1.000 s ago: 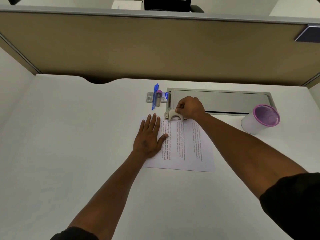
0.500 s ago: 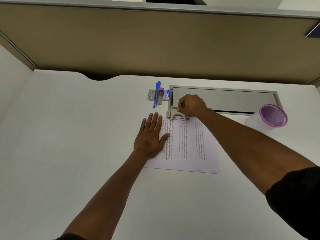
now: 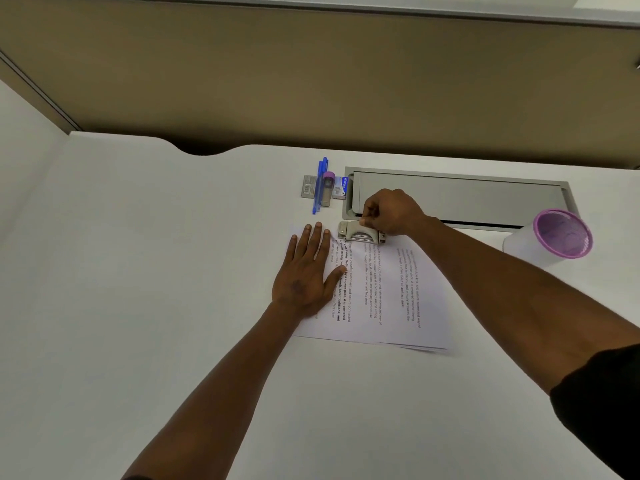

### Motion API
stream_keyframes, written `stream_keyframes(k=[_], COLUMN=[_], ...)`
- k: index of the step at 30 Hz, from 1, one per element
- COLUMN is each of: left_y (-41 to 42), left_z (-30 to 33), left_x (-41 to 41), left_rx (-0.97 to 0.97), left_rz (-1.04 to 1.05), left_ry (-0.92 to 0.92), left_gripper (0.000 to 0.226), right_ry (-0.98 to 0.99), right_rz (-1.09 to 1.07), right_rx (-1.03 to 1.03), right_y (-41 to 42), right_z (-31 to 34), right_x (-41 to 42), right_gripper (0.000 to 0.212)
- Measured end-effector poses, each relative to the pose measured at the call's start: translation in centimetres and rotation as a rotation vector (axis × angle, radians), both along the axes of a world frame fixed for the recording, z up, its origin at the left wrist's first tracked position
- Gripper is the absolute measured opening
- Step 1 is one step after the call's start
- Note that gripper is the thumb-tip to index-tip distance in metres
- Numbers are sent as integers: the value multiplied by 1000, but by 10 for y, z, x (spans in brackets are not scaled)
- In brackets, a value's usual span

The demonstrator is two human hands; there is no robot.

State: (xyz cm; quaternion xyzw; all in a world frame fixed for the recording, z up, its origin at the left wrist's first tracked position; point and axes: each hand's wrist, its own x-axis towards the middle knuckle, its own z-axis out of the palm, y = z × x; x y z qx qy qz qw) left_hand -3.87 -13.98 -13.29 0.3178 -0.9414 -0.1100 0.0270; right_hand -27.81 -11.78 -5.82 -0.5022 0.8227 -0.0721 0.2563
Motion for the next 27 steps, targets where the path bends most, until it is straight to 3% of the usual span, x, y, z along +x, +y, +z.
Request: stream_keyframes(k=[14,27], left_y=[-1,-1], left_z=[7,13], left_x=[-1,-2], left_rx=[34,52], left_rz=[-6,-20], left_ry=[-39,-80], left_gripper=[85,85], right_ry=[-22,-31], right_rz=[-35,-83], right_rx=[-209,-269], right_y=[28,39], right_z=[5,5], right_x=[5,13], right_gripper=[34,32])
